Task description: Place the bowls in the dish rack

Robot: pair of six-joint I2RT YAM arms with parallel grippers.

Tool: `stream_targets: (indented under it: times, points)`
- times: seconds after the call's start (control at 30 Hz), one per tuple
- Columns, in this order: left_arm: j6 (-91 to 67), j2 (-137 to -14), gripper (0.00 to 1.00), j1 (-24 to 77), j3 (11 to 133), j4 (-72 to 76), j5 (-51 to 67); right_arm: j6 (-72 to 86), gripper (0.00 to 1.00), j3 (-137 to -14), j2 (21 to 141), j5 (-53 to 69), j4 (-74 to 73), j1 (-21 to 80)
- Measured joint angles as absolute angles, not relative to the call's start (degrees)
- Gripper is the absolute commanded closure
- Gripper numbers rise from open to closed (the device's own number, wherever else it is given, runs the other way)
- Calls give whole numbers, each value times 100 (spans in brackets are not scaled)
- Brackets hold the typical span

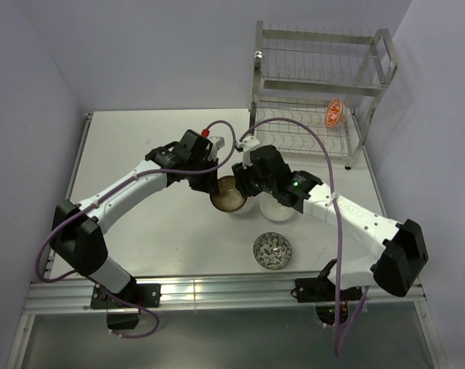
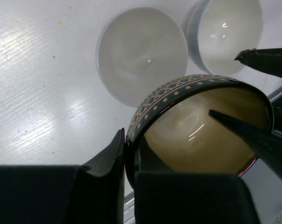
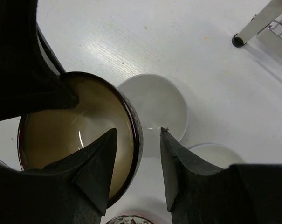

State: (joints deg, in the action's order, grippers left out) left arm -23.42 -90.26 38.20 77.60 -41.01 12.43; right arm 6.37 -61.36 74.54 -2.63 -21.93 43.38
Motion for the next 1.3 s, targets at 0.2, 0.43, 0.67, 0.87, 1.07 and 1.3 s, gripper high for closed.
stream_targets:
  times: [0.2,0.43,0.67,0.87,1.07,1.3]
  points:
    - [-2342,-8956,100,3817,7712,-4095,1284,609,58,-6136,7505,-351,-2196,4338]
    - [-2340,-8956,100,3817,7710,-4093,1326,609,59,-6139,7640,-357,-2196,4338]
    - [-2342,-8954,99,3817,7708,-4036,1321,598,83,-6167,7695,-377,-2204,4377]
    - [-2403,-8941,92,3830,7706,-4012,1240,655,100,-6208,7813,-530,-2213,4375]
    - [-2340,-8901,58,3817,7699,-3968,1262,521,100,-6226,7813,-569,-2298,4375]
    - [-2377,-8670,25,3522,7699,-3800,1675,438,100,-6226,7795,-823,-2683,4338]
